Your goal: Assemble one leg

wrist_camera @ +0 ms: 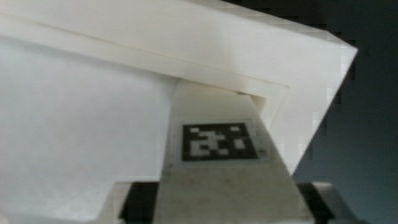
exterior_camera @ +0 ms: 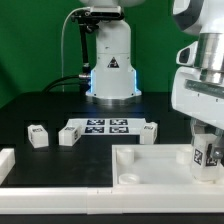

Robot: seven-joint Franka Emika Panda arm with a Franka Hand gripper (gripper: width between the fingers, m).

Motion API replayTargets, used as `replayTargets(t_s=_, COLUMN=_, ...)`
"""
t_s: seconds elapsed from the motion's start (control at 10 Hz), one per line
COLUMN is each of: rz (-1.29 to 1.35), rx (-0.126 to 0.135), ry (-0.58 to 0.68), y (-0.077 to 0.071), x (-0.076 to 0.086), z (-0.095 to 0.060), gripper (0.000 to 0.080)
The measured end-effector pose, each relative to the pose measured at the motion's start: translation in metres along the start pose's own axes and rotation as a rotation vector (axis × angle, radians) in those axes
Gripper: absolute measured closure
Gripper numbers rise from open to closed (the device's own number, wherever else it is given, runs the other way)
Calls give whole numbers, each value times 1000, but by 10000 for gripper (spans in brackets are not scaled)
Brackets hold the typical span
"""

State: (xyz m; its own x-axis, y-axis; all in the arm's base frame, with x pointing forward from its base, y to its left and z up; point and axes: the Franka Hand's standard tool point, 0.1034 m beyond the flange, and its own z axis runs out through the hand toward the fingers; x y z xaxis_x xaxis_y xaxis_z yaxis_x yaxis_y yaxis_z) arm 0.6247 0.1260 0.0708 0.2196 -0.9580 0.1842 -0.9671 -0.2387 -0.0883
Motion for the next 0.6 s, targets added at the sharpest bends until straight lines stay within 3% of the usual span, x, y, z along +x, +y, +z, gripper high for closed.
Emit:
replayTargets(t_s=0.1, rz=-23, rx=0, ry=0, y=0, x=0, z=0, gripper=428)
replayTargets(t_s=0.2, rz=-64, rx=2, ry=0, y=0, x=-1, z=0, gripper=292)
replayTargets(t_s=0.3, rz=-95, rx=15, ry=0, y=-1, x=-4, z=0, gripper=292)
replayTargets(t_s=0.4, rz=-227, rx=28, ry=3, y=-2, x=-4, z=-1, gripper=176)
replayTargets(t_s=0.6, rz=-517, rx=34, ry=8, y=-2, x=-2, z=-3, gripper=158)
